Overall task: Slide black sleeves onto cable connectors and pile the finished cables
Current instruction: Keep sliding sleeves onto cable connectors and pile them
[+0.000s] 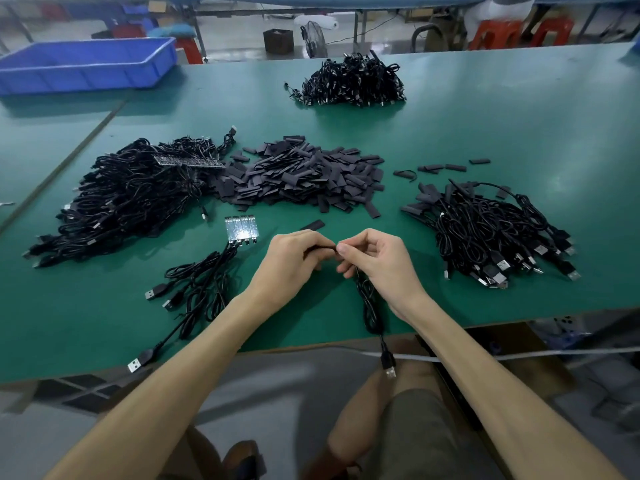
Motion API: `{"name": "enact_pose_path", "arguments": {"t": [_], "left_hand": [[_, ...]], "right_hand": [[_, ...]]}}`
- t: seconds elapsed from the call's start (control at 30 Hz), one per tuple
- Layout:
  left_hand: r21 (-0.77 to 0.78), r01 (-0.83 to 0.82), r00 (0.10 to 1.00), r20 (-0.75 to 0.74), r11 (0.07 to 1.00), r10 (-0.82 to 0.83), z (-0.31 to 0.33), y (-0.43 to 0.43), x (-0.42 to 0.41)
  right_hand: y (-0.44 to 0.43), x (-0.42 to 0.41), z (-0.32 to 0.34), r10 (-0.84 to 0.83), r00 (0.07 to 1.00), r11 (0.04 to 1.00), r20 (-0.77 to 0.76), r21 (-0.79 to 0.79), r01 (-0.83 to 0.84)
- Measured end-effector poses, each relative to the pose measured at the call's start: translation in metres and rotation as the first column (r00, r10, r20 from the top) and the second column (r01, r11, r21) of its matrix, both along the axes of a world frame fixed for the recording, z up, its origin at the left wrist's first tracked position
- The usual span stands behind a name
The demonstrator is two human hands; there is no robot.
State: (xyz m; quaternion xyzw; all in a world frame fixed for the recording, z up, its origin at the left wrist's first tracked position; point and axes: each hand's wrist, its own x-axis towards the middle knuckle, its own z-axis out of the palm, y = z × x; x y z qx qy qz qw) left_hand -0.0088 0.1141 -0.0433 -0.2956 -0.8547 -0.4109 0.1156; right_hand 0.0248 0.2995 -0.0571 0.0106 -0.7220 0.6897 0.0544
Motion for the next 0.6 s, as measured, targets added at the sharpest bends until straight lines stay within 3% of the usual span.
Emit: {"name": "enact_pose_path", "arguments": {"t": [0.2,0.5,0.6], "left_hand": [[0.063,-0.015,0.992,0.126,0.998,0.007,0.0020,-0.0019,-0.0005],[0.097,0.040,0.988,0.142,0.994,-0.054,-0.0003,-0.0029,-0.0041],[0.090,0.048,0.992,0.108,0.995,-0.058,-0.0014,-0.0021,-0.0040]], "right_hand": [[-0.0007,0.0009,0.0025,0.034,0.999,0.999,-0.004,-0.003,-0.034],[-0.0008,-0.0003,0.0014,0.027,1.000,0.999,-0.012,0.024,-0.027],[0.0017,0.0001,0.0039,0.040,0.999,0.998,-0.002,-0.041,-0.041]]}}
